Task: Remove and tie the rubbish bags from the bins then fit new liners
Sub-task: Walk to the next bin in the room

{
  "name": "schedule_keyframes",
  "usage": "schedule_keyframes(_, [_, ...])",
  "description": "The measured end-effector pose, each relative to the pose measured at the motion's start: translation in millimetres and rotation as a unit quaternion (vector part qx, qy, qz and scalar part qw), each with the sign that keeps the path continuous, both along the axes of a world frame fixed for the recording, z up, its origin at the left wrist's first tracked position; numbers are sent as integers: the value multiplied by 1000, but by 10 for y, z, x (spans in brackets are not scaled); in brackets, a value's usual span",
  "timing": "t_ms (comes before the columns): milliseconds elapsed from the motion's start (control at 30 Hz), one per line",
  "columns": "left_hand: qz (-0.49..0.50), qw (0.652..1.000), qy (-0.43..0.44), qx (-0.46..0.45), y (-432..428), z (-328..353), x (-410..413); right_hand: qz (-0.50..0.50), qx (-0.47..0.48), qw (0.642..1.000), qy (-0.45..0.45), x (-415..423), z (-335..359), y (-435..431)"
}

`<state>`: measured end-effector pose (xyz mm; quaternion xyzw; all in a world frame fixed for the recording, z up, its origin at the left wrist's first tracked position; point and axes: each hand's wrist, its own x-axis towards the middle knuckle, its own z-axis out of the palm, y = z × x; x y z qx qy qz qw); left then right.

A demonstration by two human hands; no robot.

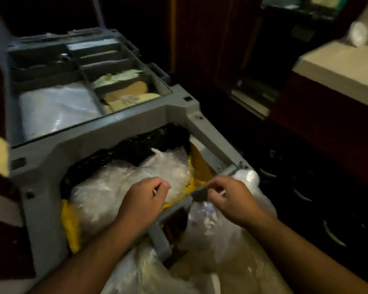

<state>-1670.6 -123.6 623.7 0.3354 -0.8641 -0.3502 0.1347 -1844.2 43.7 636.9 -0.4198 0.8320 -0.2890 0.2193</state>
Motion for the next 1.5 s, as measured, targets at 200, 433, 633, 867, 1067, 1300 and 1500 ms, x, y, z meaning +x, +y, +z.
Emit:
schedule_keyframes(200, [-129, 991, 22, -13, 851, 155, -662, -195, -7, 979, -49, 45, 66, 1345])
schedule_keyframes(433, [-277, 960, -28, 32, 1953, 100, -972, -376, -17, 924, -73, 459, -136, 2954])
schedule_keyframes(633, [-360, 922, -126, 74, 3024, -222, -953, -507, -56, 851, -125, 1225, -458, 4278])
schedule_keyframes(867, [-458, 866, -179, 88, 4421, -447, -915, -674, -98, 715, -160, 2371, -893, 5554])
schedule_keyframes(1067, [-574, 779, -233, 91, 5685, -619, -925, -800, -161, 544, -196, 3351, -1132, 6210])
schedule_keyframes(1300, [-719, 627, -295, 53, 7355, -933, -991, -898, -170, 359, -188, 4151, -1333, 6620])
schedule_keyframes(1500, [-806, 492, -329, 22, 8521, -1030, -1143, -946, -189, 192, -182, 4239, -1305, 6870])
